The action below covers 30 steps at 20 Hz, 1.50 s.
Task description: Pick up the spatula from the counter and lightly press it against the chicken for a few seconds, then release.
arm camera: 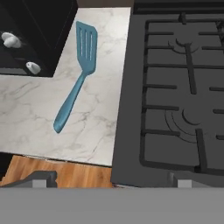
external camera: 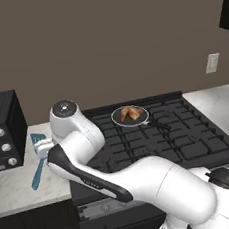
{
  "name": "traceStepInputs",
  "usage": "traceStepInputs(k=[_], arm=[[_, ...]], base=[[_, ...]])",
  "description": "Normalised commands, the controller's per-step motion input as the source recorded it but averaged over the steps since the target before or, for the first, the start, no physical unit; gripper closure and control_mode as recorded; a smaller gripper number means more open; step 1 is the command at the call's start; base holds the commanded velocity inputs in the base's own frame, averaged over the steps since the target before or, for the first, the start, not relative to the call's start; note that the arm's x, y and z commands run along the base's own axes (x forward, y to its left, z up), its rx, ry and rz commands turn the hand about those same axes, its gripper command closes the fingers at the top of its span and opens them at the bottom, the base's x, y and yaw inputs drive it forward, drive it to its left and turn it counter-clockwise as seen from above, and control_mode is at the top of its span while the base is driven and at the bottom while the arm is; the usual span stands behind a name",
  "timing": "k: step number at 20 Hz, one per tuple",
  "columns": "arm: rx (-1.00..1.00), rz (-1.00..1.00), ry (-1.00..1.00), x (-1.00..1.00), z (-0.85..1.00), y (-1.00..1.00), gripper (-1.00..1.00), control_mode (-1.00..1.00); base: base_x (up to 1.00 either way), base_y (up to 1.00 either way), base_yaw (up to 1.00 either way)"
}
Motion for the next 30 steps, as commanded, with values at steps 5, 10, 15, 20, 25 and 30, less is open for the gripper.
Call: traceStepInputs(k=[5,10,15,20,25,30], arm=[[0.00,0.00,0.00,0.07,-0.17,0.19,-1.00,-1.00],[0.02,0.00,0.00,0.09,-0.17,0.18,-1.00,-1.00],[0.02,0.00,0.00,0.09,-0.22,0.17,-1.00,-1.00],[0.01,0.00,0.00,0.09,-0.21,0.15,-1.00,-1.00],[0.00,0.00,0.01,0.13,-0.12,0.11,-1.00,-1.00],[0.01,0.00,0.01,0.18,-0.04,0.09,-1.00,-1.00]], base=[[0.00,0.00,0.00],[0.00,0.00,0.00],[0.00,0.00,0.00],[0.00,0.00,0.00],[0.00,0.00,0.00],[0.00,0.00,0.00]])
